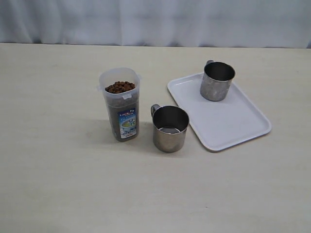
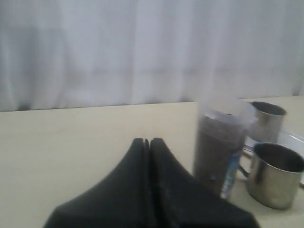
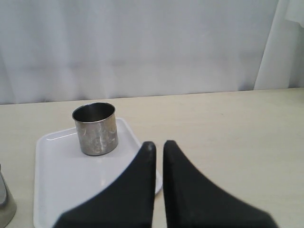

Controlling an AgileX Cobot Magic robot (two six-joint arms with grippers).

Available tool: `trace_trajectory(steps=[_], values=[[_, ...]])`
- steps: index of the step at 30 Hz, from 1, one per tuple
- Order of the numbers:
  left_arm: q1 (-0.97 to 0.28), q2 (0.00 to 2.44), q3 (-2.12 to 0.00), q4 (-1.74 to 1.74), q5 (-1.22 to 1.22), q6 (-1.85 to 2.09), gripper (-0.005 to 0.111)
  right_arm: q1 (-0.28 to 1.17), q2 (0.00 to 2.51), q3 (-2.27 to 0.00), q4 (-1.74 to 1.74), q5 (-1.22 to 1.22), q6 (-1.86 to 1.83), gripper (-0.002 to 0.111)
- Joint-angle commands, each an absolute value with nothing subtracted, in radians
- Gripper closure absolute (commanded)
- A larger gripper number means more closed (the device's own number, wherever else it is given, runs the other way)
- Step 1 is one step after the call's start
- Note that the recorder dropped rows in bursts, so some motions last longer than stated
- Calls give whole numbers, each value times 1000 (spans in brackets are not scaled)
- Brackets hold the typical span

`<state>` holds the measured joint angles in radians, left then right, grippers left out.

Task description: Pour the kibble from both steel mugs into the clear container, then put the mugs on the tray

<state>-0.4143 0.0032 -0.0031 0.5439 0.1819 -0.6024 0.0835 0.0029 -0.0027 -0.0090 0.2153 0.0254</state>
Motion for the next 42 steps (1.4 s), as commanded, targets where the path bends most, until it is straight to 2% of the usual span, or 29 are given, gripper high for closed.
trace_trajectory(steps=[1, 5, 9, 15, 18, 24, 26, 31, 35, 42], values=[[-227, 0, 0, 545, 185, -603, 107, 84, 0, 0, -8, 210, 20, 104], [-108, 0, 0, 545, 185, -603, 107, 84, 0, 0, -8, 210, 20, 104], [-46, 0, 0, 545, 186, -603, 107, 84, 0, 0, -8, 210, 20, 104], [-35, 0, 0, 538, 200, -597, 107, 84, 0, 0, -8, 210, 20, 104], [-35, 0, 0, 419, 234, -553, 107, 84, 0, 0, -8, 210, 20, 104], [-35, 0, 0, -96, 280, 140, 107, 84, 0, 0, -8, 210, 20, 104], [-35, 0, 0, -208, 280, 263, 107, 84, 0, 0, -8, 210, 20, 104], [-35, 0, 0, -165, 286, 205, 107, 84, 0, 0, -8, 210, 20, 104], [-35, 0, 0, 40, 299, -43, 107, 84, 0, 0, -8, 210, 20, 104], [-35, 0, 0, 62, 295, -55, 107, 84, 0, 0, -8, 210, 20, 104]])
